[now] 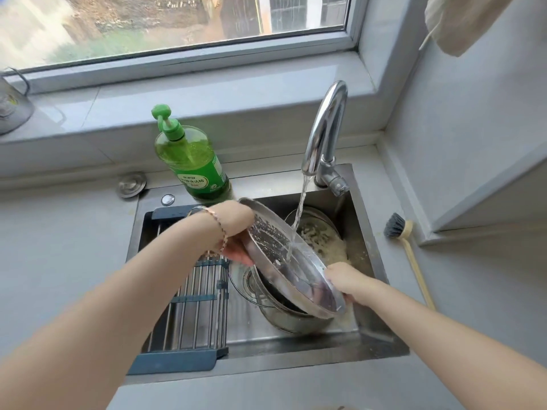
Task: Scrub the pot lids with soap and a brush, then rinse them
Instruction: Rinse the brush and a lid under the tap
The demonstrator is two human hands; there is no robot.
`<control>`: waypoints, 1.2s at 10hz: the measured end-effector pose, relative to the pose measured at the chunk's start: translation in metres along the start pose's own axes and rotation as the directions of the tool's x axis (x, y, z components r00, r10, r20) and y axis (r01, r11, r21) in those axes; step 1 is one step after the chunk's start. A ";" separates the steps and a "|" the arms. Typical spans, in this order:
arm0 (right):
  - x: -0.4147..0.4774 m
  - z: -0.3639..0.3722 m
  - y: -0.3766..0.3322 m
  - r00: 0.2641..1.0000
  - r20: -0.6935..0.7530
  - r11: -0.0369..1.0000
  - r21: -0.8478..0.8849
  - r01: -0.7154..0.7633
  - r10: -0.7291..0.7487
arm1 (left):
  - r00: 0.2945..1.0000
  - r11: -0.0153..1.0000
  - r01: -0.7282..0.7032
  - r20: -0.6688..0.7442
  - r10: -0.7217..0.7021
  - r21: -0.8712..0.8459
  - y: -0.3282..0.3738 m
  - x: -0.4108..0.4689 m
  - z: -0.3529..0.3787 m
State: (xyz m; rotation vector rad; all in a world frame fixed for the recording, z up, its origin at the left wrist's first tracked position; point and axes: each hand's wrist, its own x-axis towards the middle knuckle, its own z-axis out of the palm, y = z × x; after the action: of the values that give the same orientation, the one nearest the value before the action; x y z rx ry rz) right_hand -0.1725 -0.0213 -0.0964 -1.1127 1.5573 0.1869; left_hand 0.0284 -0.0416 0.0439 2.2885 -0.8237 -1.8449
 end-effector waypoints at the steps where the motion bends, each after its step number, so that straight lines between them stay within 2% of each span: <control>1: 0.006 -0.029 0.012 0.997 -0.043 0.982 -0.180 0.052 -0.061 | 0.999 0.998 0.019 -0.038 -0.021 -0.058 -0.035 0.014 0.002; 2: -0.003 -0.062 0.003 0.969 -0.207 0.979 -0.175 0.103 -0.139 | 0.997 0.997 0.075 -0.023 -0.075 -0.033 -0.068 0.026 0.020; 3: -0.014 -0.084 -0.018 0.881 -0.365 0.897 -0.421 0.132 -0.301 | 0.992 0.992 0.127 0.002 -0.127 -0.006 -0.091 0.050 0.039; 4: -0.028 -0.092 -0.039 0.735 -0.431 0.783 -0.583 0.216 -0.523 | 0.994 0.989 0.109 0.008 -0.109 -0.098 -0.102 0.067 0.056; 5: -0.032 -0.092 -0.046 0.603 -0.446 0.712 -0.625 0.319 -0.662 | 0.998 0.975 0.000 -0.055 -0.012 -0.221 -0.105 0.075 0.055; 6: -0.016 -0.086 -0.033 0.594 -0.511 0.784 -0.415 0.462 -0.621 | 0.957 0.971 -0.182 -0.256 0.138 -0.156 -0.103 0.065 0.039; 7: 0.007 -0.065 -0.016 0.696 -0.546 0.860 -0.097 0.501 -0.467 | 0.782 0.914 -0.318 -0.475 0.403 0.253 -0.099 0.041 0.016; 8: 0.018 -0.030 -0.004 0.827 -0.473 0.908 0.121 0.402 -0.303 | 0.618 0.798 -0.379 -0.513 0.595 0.468 -0.082 0.011 0.003; 9: 0.017 0.000 0.001 0.908 -0.369 0.929 0.223 0.295 -0.200 | 0.538 0.736 -0.391 -0.511 0.670 0.553 -0.064 -0.003 0.000; 10: 0.018 0.007 0.008 0.939 -0.301 0.960 0.168 0.223 -0.165 | 0.579 0.777 -0.365 -0.528 0.621 0.514 -0.059 0.003 -0.005; 11: 0.016 -0.008 0.013 0.954 -0.246 0.982 0.034 0.185 -0.171 | 0.699 0.867 -0.315 -0.523 0.488 0.387 -0.067 0.019 -0.007; 12: 0.006 -0.038 0.006 0.953 -0.256 0.985 -0.106 0.139 -0.162 | 0.814 0.917 -0.222 -0.456 0.361 0.331 -0.086 0.039 0.001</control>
State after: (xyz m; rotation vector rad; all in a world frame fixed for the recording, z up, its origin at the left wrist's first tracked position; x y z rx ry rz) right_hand -0.2020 -0.0460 -0.0914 -1.3636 1.7018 0.0020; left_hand 0.0626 0.0140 -0.0242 2.4422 -1.2901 -0.9702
